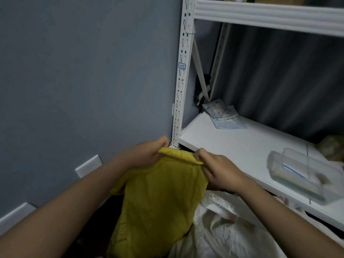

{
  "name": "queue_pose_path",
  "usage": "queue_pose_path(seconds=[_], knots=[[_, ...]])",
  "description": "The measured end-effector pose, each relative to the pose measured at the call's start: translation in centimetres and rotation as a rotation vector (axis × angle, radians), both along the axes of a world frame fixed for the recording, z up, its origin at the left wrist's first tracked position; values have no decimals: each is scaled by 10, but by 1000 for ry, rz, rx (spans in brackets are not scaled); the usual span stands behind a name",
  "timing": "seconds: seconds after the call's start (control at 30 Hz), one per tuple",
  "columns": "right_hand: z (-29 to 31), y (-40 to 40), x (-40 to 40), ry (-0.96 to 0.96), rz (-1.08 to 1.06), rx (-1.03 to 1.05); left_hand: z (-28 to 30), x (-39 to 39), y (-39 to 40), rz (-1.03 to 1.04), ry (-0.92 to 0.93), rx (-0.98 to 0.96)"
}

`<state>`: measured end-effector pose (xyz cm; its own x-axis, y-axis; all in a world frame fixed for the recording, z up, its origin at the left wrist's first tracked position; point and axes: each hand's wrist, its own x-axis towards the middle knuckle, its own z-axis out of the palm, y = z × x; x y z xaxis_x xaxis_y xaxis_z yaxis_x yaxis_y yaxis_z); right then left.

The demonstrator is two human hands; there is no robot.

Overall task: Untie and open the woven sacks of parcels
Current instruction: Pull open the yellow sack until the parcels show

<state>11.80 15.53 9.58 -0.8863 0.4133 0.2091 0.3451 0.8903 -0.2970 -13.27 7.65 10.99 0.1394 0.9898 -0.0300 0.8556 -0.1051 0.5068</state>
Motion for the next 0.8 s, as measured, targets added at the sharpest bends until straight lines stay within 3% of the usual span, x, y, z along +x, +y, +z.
queue_pose_path(seconds=[0.13, 0.27, 0.5, 0.57, 0.7, 0.8], knots=[[-7, -10, 7, 122, 45, -18, -10, 1, -6, -29, 20, -109], [-17, -11, 14, 88, 10, -21, -11, 7, -9, -34, 36, -179], [-21, -15, 12, 264, -173, -186, -5, 6, -8, -74, -78, -119], [-25, -13, 11, 231, -158, -106, -3, 7, -11, -91, -56, -58], [-20, -13, 0, 81, -133, -62, -11, 19, -17, -106, 174, 52], [-16, -17, -7, 60, -91, -37, -15, 27, -17, -99, 154, 70]])
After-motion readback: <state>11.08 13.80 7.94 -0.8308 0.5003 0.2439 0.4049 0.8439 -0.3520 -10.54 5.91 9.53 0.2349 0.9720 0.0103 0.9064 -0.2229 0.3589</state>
